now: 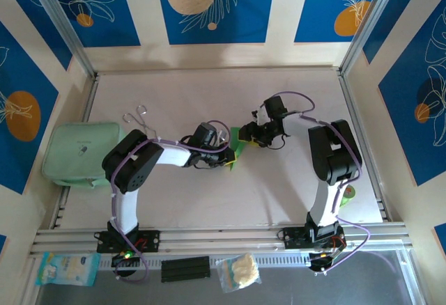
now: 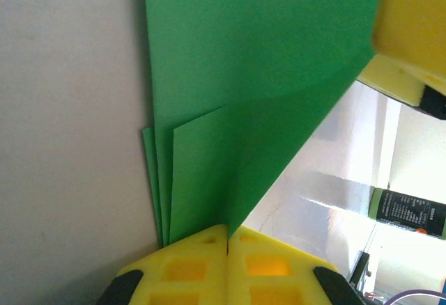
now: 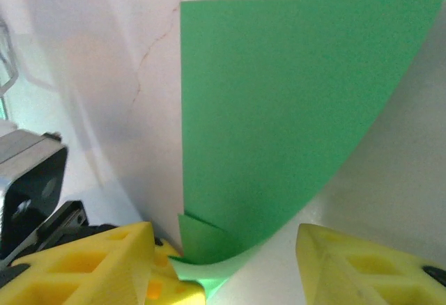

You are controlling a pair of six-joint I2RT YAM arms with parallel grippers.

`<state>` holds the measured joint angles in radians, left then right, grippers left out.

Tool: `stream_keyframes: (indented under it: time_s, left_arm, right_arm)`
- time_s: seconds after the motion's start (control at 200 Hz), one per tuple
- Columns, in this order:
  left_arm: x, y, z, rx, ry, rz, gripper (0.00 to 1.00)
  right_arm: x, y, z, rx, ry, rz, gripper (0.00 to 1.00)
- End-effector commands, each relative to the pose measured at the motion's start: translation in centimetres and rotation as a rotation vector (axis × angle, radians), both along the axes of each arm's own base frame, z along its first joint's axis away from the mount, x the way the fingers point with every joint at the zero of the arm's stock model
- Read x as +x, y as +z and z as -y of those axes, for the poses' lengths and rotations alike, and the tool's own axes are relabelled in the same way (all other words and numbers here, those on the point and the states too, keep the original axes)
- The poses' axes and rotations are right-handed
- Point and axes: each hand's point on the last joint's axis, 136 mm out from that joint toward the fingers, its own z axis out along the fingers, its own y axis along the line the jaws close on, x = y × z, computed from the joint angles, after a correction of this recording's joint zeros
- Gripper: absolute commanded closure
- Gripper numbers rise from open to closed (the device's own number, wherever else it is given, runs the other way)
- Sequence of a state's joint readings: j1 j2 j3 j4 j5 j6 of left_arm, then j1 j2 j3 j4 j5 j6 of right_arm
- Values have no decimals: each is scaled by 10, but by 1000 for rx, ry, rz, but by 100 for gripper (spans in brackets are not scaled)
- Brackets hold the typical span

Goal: Fold a paper plane with a square sheet of paper (pick it up from the middle)

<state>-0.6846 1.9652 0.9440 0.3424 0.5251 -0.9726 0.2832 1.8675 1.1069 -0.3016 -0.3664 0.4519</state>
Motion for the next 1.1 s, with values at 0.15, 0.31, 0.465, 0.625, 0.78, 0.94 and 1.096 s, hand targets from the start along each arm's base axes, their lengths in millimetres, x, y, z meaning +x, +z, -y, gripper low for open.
stream_keyframes:
  time_s: [0.15,0.31,0.465,0.625,0.78,0.94,1.096]
  left_arm:
    - [-2,-7,-6,-18,-1,-13,96]
    - [-1,-7,-8,-30,4,-2,96]
    - [-1,-6,-6,-44,-2,11,96]
    - [-2,-8,-8,-44,-4,16,96]
    - [-4,-12,-9,-44,-10,24,95]
    - [-6,-15,-9,-47,-18,33,94]
    - [-7,-18,-11,-45,-19,38,92]
  right_arm:
    - [-2,25,6,84,-24,100,43]
    - [-6,16,14,54,-53,98,48]
    - [-10,0,10,19,-30,64,54]
    - [-8,-7,1,11,-10,52,55]
    - [-7,-13,-8,27,21,44,54]
    - [-9,-20,-14,17,40,28,52]
    - [-12,-33,-14,-38,43,4,52]
